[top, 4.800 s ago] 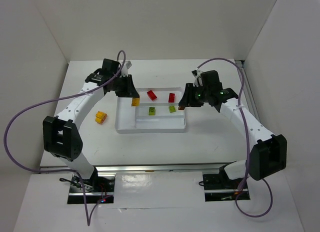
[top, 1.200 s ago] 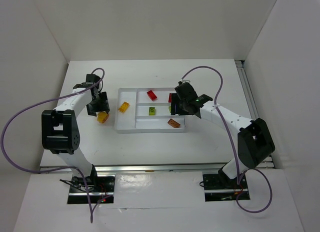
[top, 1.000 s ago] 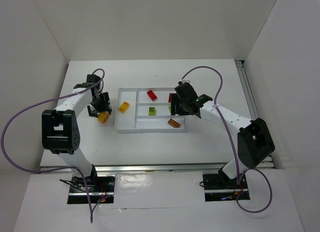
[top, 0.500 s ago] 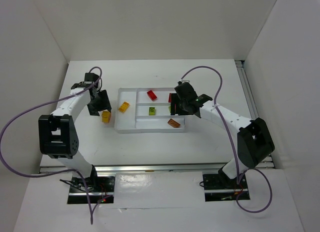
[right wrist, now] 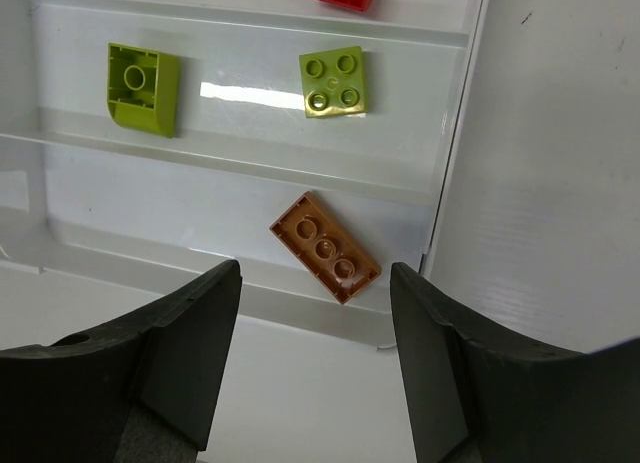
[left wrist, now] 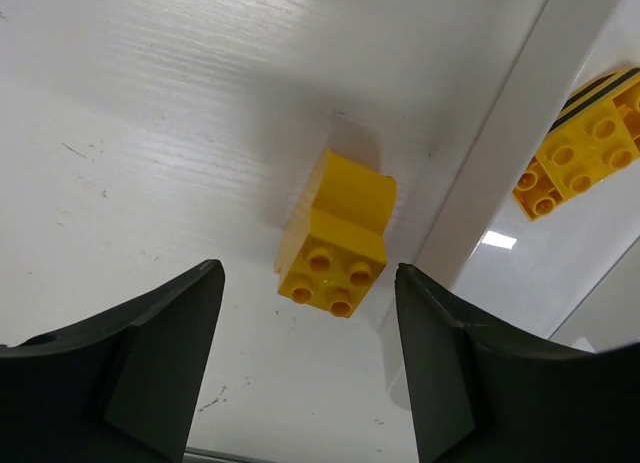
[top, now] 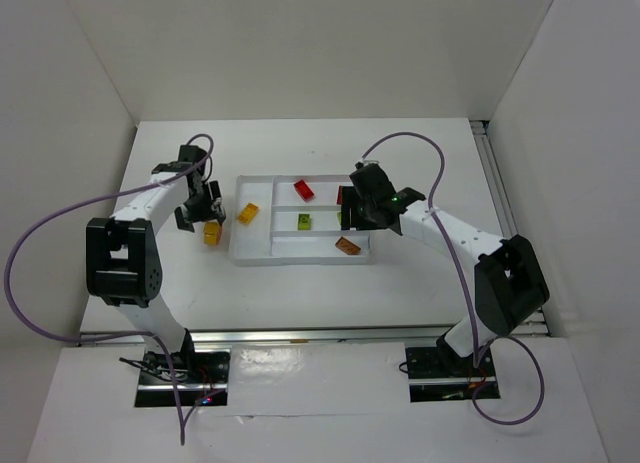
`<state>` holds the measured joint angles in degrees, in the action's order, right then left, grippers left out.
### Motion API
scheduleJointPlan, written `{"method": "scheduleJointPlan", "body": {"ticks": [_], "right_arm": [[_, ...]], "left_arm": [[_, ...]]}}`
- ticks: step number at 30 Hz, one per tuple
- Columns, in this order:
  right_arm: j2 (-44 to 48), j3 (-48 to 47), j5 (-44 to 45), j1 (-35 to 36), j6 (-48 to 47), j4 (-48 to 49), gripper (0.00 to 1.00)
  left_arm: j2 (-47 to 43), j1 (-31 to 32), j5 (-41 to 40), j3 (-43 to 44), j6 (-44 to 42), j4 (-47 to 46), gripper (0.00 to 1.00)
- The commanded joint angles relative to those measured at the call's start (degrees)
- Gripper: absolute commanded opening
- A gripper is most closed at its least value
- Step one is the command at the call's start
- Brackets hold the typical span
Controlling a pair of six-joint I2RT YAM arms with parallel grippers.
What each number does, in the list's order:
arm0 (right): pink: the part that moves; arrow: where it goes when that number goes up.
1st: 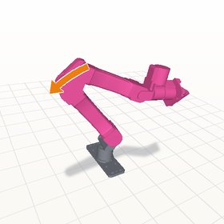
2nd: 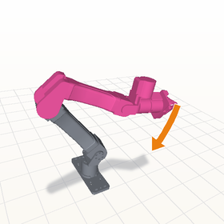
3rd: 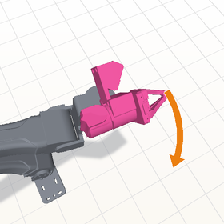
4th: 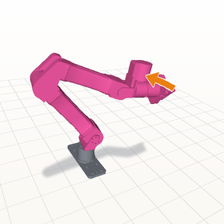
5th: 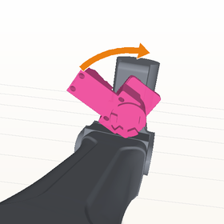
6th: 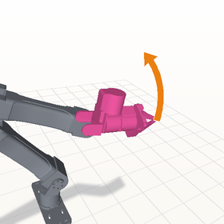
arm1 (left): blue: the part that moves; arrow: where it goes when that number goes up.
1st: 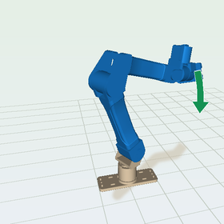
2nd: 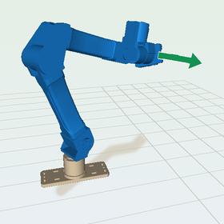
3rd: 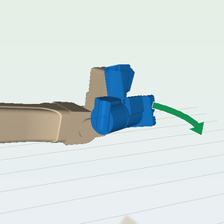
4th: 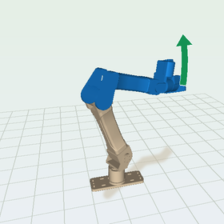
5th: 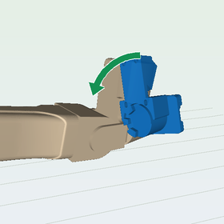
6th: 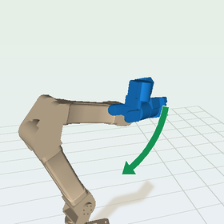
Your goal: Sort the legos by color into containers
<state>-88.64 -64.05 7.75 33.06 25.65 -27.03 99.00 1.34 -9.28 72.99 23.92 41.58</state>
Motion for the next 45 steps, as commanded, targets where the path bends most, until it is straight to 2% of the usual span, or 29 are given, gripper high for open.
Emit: {"method": "scheduleJointPlan", "body": {"ticks": [1,3,10,13,14,16,19,21,24,29,31,33,34,35,36,37,38,39,43,44,45], "right_arm": [[-0.66,-1.60,-0.10,-0.36,-0.16,-0.04,0.68],[-0.66,-1.60,-0.10,-0.36,-0.16,-0.04,0.68],[-1.18,-2.13,-0.62,-0.36,-0.16,-0.04,0.68],[-1.71,-2.13,-0.63,-0.36,-0.16,-0.04,0.68],[-1.71,-2.13,-1.15,-0.36,-0.16,-0.04,0.68],[-1.71,-2.13,-1.16,-0.36,-0.16,-0.04,0.68],[-1.71,-2.74,-1.16,-0.36,-0.16,-0.04,0.68],[-1.71,-2.75,-1.16,-0.36,-0.16,-0.04,0.68],[-1.71,-2.75,-0.63,-0.36,-0.16,-0.04,0.68],[-1.19,-3.35,-1.24,-0.36,-0.16,-0.04,0.68],[-0.31,-3.89,-5.87,-0.36,-0.86,0.74,0.68],[1.97,-3.89,-12.20,-1.94,-2.18,4.51,0.68],[3.02,-3.10,-19.80,-3.51,-2.18,6.44,0.68],[5.04,-3.10,-23.36,-4.22,-2.18,10.46,0.68],[5.93,-3.10,-26.61,-4.93,-2.18,12.42,0.68],[6.63,-3.10,-34.04,-6.33,-2.18,14.35,0.73],[7.25,-3.10,-37.51,-6.95,-2.18,16.98,0.76],[8.04,-5.18,-42.68,-7.56,-2.18,17.96,0.80],[9.45,-8.98,-47.20,-8.18,-1.14,21.22,0.80],[10.06,-8.99,-48.08,-8.88,0.26,22.88,0.86],[10.07,-10.55,-49.13,-9.41,3.85,27.33,0.86]], "left_arm": [[-1.53,0.33,1.80,-1.10,-1.69,-1.24,0.79],[-0.83,0.33,1.81,-1.10,-1.69,-1.24,0.69],[0.23,0.33,3.21,-1.62,-1.69,-2.46,0.69],[0.23,0.33,4.35,-1.62,-2.21,-2.47,0.65],[0.23,0.33,4.36,-1.01,-2.21,-2.47,0.60],[0.75,0.33,4.36,-0.49,-2.21,-2.47,0.56],[0.75,0.33,4.36,0.13,-2.21,-3.00,0.37],[1.28,0.33,3.66,0.13,-2.21,-3.00,0.35],[1.28,0.33,2.25,1.63,-2.21,-1.33,0.25],[-2.84,0.33,2.33,7.06,-2.21,3.05,0.00],[-5.90,0.85,4.52,10.05,-2.21,5.96,0.00],[-8.72,0.85,10.13,13.83,-3.53,5.97,0.00],[-10.04,0.85,12.59,15.15,-3.53,5.97,0.00],[-12.67,0.85,15.66,17.08,-5.10,5.36,0.00],[-13.91,0.85,23.53,17.79,-5.90,4.13,0.00],[-14.97,0.85,27.00,18.41,-5.90,1.77,0.00],[-16.11,0.85,30.60,18.41,-5.90,-0.08,0.00],[-17.86,0.85,38.12,18.42,-5.03,-1.84,0.00],[-19.11,0.85,56.79,15.96,0.32,-11.68,0.00],[-19.11,0.85,59.52,15.26,1.55,-13.44,0.00],[-19.11,0.85,64.95,14.73,2.87,-16.76,0.00]]}}
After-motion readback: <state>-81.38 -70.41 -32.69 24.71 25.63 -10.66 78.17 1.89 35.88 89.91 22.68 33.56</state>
